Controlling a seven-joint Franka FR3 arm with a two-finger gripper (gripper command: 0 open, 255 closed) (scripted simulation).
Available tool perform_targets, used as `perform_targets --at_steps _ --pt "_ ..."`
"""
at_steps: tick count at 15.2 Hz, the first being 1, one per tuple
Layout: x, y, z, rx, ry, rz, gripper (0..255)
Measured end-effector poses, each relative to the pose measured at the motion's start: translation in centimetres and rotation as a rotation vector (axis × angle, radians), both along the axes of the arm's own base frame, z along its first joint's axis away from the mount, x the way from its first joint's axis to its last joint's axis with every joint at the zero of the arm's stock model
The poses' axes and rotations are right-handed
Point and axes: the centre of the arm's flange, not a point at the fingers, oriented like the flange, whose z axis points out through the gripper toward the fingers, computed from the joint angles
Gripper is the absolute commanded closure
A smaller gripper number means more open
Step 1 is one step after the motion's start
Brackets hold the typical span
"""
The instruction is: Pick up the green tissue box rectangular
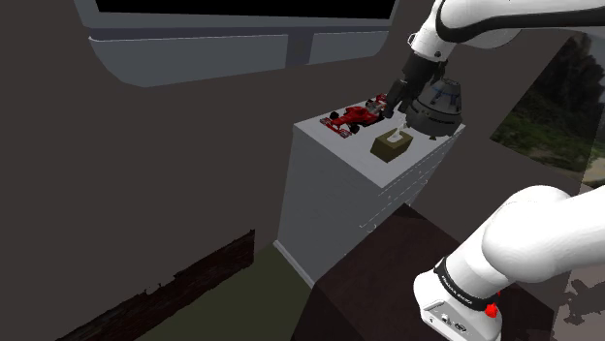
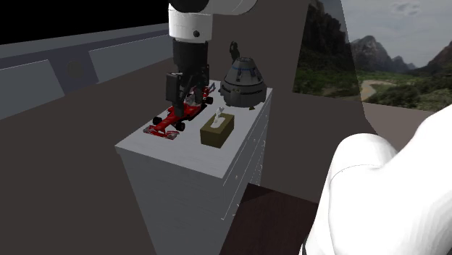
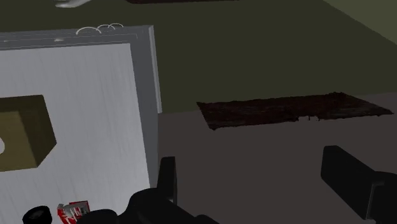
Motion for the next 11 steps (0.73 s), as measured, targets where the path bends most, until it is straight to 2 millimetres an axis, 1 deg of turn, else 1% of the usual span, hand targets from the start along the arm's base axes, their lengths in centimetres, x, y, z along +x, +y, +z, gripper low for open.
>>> perform_targets --at_steps 1,2,3,5,6,8,10,11 --pt "0.4 -1.2 -0.8 0.010 -0.006 -0.019 0" --pt "0.9 -2.5 -1.1 0.019 -0.012 -0.038 0" --pt "0.9 -3.8 -1.4 0.029 -0.019 -0.057 0" --pt "1.5 -6.1 -2.4 0.048 -0.031 -0.095 0" --pt "2.1 -7.9 -3.1 0.057 -0.037 -0.115 0" --pt "2.4 -9.9 -4.6 0.076 -0.049 -0.153 0" --pt "2.6 -12.5 -6.0 0.096 -0.061 -0.192 0" --pt "3.0 -13.7 -6.2 0.105 -0.067 -0.210 0"
